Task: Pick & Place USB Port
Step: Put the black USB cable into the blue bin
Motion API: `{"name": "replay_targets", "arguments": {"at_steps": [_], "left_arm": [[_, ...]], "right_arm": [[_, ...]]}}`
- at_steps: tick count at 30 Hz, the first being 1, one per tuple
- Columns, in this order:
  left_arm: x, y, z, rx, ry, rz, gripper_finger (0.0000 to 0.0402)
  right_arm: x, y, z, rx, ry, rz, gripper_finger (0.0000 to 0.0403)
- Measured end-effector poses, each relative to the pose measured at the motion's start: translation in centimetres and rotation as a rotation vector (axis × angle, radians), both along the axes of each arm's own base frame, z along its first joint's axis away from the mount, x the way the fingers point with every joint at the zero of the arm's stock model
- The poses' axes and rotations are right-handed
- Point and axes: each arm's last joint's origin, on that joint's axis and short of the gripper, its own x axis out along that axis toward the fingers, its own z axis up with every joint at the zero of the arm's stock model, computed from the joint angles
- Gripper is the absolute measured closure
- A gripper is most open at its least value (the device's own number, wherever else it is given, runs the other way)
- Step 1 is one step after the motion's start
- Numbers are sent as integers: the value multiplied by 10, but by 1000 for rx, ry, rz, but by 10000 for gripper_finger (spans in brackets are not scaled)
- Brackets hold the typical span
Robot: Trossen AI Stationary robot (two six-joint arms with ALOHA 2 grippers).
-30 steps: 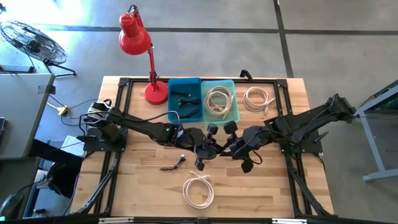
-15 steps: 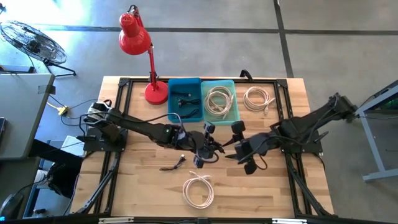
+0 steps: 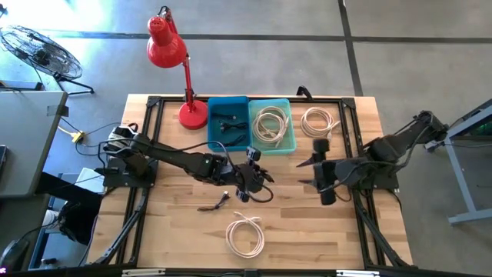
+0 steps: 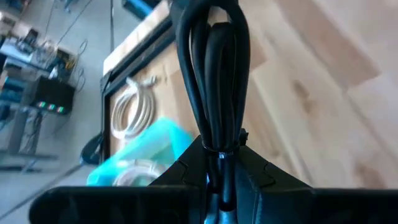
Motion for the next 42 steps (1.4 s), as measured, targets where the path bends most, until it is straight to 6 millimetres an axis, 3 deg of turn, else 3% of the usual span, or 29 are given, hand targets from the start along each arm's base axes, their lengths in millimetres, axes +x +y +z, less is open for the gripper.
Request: {"name": "replay_targets", "arguments": {"at_steps": [9, 16, 31, 42], "left_arm": [[-20, 11, -1, 138, 127, 193, 366], [-41, 36, -1, 194, 275, 332, 366], [-41, 140, -12, 60, 352, 464, 366], [-46, 178, -48, -48, 289, 450, 366]], "right_arm": [[-43, -24, -4, 95, 179, -171, 208], [-60, -33, -7, 128, 244, -273, 208], [-67, -38, -8, 147, 255, -352, 208], [-69, -40, -9, 107, 259, -374, 208]]}}
